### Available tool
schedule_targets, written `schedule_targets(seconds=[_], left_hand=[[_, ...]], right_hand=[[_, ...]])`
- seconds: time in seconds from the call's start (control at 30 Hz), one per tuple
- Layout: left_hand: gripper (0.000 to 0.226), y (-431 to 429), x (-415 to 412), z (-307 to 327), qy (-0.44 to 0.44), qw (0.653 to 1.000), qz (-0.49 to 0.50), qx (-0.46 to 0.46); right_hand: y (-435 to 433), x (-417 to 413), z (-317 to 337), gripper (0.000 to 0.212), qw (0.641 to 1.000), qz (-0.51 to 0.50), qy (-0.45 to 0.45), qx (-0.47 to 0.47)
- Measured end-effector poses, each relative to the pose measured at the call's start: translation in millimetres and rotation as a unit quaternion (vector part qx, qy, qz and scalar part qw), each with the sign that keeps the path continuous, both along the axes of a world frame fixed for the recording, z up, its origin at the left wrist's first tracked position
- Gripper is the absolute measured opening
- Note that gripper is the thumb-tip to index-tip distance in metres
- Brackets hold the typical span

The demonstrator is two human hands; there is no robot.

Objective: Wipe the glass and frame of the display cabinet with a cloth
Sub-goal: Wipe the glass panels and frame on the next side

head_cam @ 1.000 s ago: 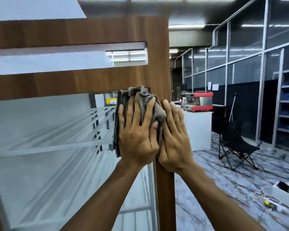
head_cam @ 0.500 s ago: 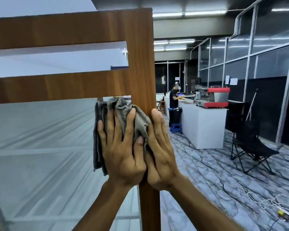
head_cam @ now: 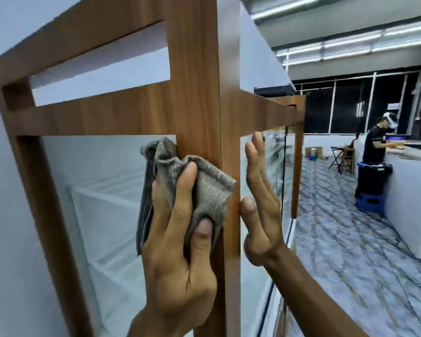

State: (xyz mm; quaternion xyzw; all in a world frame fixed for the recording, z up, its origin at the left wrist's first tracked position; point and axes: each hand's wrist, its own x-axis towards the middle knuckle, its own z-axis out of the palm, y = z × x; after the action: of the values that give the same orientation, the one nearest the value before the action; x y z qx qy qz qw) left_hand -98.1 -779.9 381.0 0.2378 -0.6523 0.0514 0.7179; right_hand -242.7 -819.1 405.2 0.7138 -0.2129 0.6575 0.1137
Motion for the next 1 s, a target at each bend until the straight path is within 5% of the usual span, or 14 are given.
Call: schedule_targets(seconds=[0.1,0.23,0.4,0.7,1.0], left_hand=[[0.049,22.6,-12.6,4.5,0.021,0.999,0.035,0.002],[0.051,37.1,-44.4,4.7,0.026,0.979,0.200,-0.001],[0.051,39.6,-77.1,7.6,-0.035,0.916,0.400,0.004],[0.050,24.5,-111.0,7.7,-0.111,0.793,0.598,0.046],[0.051,-48.1,-146.0,6.4,-0.103,0.821,0.560,0.052]], right_hand=[[-27.3,-9.5,-4.8,0.060,0.998,-0.033,0.047,-0.003],[-56.1,-18.0,-9.0,0.062,0.995,-0.030,0.090,-0.009],[-58.0,-14.9,-6.8,0.064,0.995,-0.006,0.099,-0.010],[-68.7,-29.6,-5.7,0.064,0.989,0.044,0.129,-0.049],[-132.8,-84.1,-8.5,0.063,0.991,0.001,0.108,-0.073]])
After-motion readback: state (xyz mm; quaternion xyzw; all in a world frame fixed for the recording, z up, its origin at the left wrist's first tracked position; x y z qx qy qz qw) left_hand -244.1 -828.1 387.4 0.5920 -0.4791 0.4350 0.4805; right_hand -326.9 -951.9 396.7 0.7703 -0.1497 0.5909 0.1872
